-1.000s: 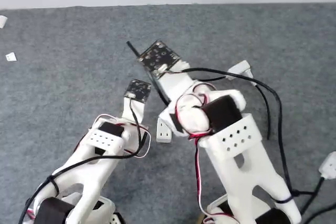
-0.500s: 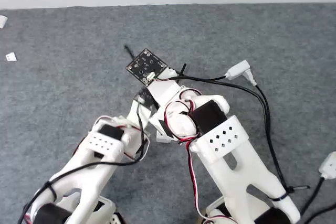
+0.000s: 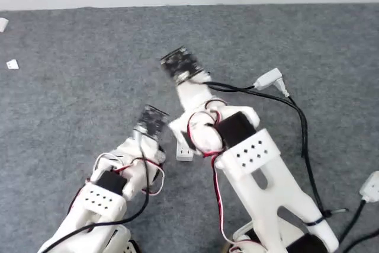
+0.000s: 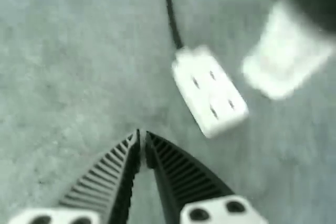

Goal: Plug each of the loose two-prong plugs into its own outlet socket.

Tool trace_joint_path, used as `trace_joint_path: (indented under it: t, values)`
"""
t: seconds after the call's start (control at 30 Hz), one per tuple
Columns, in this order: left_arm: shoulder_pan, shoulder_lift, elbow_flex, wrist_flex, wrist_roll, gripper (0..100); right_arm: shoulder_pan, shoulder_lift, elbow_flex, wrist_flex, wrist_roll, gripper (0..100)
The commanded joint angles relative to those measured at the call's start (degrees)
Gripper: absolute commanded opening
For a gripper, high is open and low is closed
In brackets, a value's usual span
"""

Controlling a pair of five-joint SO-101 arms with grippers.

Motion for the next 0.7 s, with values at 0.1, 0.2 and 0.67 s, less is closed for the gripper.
trace_joint_path:
  t: [0.1,0.2,0.67]
  values:
    - [-7.7,-2.9,2.9,-10.7,9.4,1,1.8,-0.1,8.5,-13.8,-4.2,0.8]
    - [-11.1,-3.1,3.7,-12.2,9.2,1,2.1,0.0,11.1,-17.0,-2.3,0.8]
    - [-13.4,-3.1,3.8,-12.4,9.1,1,2.2,0.0,20.2,-26.5,1.7,0.8]
